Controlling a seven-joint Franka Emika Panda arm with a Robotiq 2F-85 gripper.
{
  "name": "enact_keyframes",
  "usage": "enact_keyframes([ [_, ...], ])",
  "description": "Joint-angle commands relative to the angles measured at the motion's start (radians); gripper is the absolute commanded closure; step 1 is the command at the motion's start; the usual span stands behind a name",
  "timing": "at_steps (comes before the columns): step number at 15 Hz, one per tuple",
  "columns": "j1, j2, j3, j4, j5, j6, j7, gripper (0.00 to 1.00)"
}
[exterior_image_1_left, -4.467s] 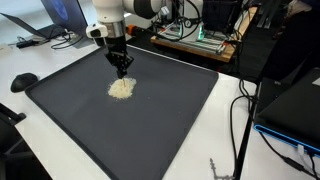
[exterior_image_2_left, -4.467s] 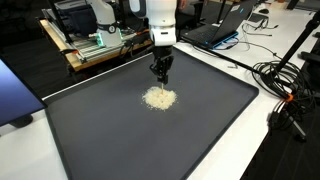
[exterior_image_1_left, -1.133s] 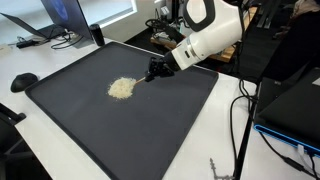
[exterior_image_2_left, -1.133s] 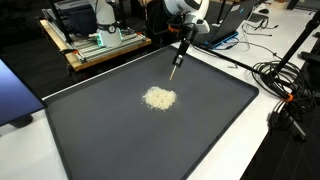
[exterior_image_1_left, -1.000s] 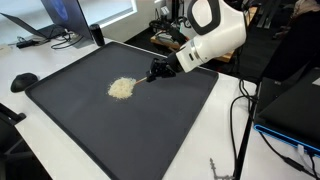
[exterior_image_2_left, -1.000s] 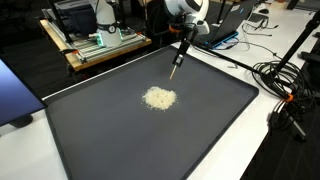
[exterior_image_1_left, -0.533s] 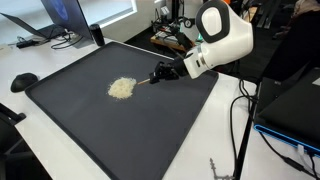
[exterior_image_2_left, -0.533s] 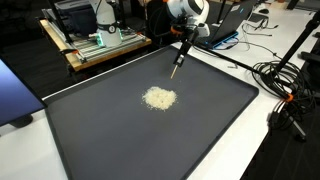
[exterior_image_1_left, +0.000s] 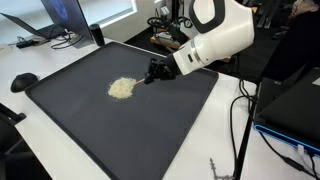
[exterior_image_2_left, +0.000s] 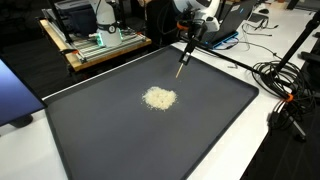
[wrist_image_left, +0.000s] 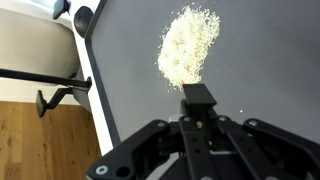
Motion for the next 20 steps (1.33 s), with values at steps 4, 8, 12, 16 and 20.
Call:
enact_keyframes([
  [4,-0.098,-0.025,0.004,0.125,0.242,0.023,-0.217,0.97],
  [8,-0.149,-0.017,-0.010,0.225,0.420,0.006,-0.375,0.97],
  [12,-0.182,0.007,-0.039,0.324,0.573,-0.025,-0.499,0.97],
  [16,-0.213,0.038,-0.076,0.417,0.708,-0.052,-0.588,0.97],
  [20,-0.262,0.088,-0.099,0.513,0.818,-0.071,-0.655,0.97],
])
